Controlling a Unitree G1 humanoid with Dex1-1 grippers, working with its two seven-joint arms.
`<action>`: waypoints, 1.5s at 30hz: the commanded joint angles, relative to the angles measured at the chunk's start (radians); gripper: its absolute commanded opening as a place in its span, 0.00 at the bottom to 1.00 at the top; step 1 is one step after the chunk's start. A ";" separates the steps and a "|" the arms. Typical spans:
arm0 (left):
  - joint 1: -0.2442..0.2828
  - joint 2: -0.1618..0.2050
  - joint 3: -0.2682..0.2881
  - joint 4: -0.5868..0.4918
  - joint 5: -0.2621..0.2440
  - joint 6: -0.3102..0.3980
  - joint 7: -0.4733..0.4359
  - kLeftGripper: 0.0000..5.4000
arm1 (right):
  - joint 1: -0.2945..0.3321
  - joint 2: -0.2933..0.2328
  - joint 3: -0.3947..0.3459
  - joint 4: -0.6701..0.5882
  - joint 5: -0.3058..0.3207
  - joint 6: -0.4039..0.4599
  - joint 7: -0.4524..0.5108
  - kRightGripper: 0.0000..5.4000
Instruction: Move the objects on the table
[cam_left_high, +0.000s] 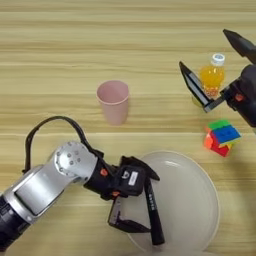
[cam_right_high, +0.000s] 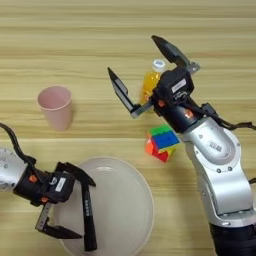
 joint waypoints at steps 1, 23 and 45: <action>-0.018 -0.024 -0.009 0.040 0.022 -0.032 -0.002 1.00 | 0.006 0.007 0.004 -0.018 -0.007 0.008 -0.012 1.00; -0.040 -0.080 -0.056 0.250 0.174 -0.269 0.008 1.00 | -0.006 0.037 -0.028 -0.050 0.115 0.061 -0.029 1.00; -0.016 -0.181 -0.017 0.349 0.161 -0.325 0.107 0.66 | -0.018 0.032 -0.026 -0.016 0.108 0.047 -0.018 1.00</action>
